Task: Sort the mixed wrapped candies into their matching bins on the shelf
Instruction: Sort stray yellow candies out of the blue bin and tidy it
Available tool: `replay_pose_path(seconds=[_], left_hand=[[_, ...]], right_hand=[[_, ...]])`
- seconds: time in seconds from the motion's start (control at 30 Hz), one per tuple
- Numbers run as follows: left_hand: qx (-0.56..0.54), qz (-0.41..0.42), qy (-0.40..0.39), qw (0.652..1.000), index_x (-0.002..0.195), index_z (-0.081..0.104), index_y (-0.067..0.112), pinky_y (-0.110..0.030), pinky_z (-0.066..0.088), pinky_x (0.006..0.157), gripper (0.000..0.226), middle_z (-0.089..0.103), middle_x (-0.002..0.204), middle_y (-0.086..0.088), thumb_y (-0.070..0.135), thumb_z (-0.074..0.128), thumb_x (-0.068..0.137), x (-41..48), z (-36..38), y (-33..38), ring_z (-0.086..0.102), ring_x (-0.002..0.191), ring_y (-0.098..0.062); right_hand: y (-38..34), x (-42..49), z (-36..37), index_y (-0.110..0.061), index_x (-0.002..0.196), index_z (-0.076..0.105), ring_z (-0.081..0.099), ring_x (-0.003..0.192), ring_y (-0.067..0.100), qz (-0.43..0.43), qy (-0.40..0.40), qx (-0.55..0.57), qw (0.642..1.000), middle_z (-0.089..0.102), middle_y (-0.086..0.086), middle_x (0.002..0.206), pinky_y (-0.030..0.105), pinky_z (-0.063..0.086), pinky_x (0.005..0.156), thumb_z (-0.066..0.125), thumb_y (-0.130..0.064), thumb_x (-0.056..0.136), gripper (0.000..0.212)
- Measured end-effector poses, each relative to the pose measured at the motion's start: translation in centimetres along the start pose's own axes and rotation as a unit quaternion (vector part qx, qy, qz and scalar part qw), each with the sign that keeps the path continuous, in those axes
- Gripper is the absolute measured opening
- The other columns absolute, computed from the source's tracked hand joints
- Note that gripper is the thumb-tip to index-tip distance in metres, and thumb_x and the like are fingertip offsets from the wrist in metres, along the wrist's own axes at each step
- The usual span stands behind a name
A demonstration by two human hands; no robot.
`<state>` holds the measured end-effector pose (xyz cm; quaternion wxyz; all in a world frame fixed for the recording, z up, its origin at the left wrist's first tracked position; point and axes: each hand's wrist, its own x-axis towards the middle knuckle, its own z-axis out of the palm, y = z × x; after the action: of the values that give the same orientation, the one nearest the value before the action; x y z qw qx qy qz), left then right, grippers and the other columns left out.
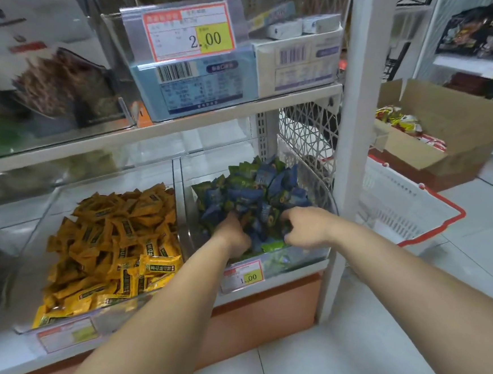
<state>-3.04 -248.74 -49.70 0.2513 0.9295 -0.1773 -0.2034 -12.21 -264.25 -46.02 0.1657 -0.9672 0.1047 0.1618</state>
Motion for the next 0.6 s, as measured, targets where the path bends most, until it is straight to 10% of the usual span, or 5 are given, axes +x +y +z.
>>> replay_pose_path(seconds=[0.13,0.37,0.6], left_hand=[[-0.094,-0.049,-0.026,0.994,0.127,0.053,0.008,-0.031,0.05,0.085,0.061,0.058,0.105,-0.006,0.005,0.08,0.073,0.1,0.3,0.1,0.057,0.101,-0.024],[-0.215,-0.041,-0.028,0.975,0.126,0.054,0.005,-0.028,0.053,0.069,0.05,0.065,0.112,-0.014,0.008,0.074,0.08,0.6,1.0,0.9,0.063,0.09,-0.023],[-0.245,-0.062,0.016,0.967,0.127,0.059,0.0,-0.035,0.044,0.103,0.034,0.061,0.13,-0.018,0.021,0.054,0.1,0.8,0.5,1.5,0.058,0.119,-0.031]], right_hand=[[0.2,0.7,-0.7,0.001,0.13,0.055,0.064,0.11,0.037,0.011,-0.033,0.067,0.997,0.065,0.022,0.122,0.048,0.056,0.086,0.056,-0.01,0.081,0.05],[0.1,1.8,-0.9,-0.012,0.151,0.037,0.058,0.118,0.025,0.013,-0.061,0.101,0.993,0.052,0.009,0.142,0.035,0.051,0.098,0.062,-0.01,0.084,0.071],[-0.3,2.8,-0.9,-0.011,0.087,0.065,0.051,0.07,0.02,0.031,-0.064,0.198,0.978,0.063,0.008,0.091,0.029,0.039,0.06,0.066,-0.018,0.075,0.014]])
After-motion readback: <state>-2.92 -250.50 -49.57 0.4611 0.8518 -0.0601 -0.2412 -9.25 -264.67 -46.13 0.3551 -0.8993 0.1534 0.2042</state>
